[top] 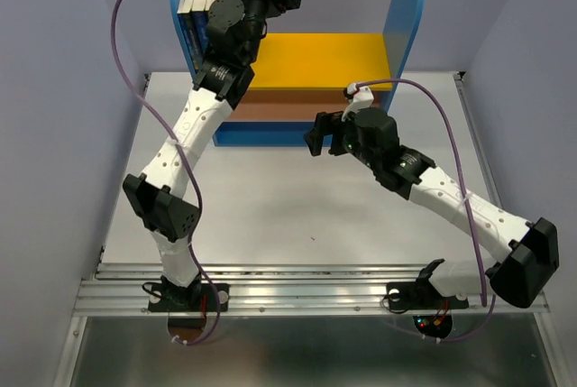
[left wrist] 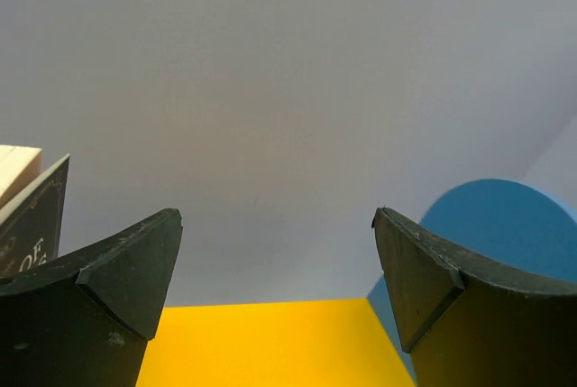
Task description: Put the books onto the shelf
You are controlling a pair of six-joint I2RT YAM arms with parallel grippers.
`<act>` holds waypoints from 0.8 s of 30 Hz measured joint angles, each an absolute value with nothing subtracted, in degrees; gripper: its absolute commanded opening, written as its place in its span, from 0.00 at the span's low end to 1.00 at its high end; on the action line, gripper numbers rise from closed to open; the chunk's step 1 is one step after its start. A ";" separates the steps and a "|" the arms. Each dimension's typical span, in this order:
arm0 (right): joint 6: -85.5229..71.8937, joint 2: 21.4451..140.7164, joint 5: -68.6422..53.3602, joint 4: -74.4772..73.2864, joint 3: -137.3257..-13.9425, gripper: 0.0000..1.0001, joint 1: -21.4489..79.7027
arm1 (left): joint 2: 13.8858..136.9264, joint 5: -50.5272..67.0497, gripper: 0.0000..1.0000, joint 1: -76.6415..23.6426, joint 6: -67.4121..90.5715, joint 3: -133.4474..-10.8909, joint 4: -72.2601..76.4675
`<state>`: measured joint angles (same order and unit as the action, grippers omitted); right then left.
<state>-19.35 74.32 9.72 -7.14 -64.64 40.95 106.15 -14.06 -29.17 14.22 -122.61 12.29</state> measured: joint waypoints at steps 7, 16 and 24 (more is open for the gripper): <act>-21.04 73.10 13.39 -8.64 -64.64 1.00 40.95 | 94.06 -11.11 0.99 -29.30 13.26 -117.27 7.51; -24.45 71.50 20.71 -12.51 -64.29 1.00 40.95 | 58.70 -25.89 0.99 -29.30 14.83 -82.08 5.02; -26.09 65.41 23.57 -13.69 -58.50 1.00 40.95 | 41.58 -38.98 0.99 -29.28 29.12 -65.32 -5.39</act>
<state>-26.09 65.41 23.57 -13.69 -58.50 40.95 41.58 -38.98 -29.28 29.12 -65.32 -5.39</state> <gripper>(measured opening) 0.998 0.989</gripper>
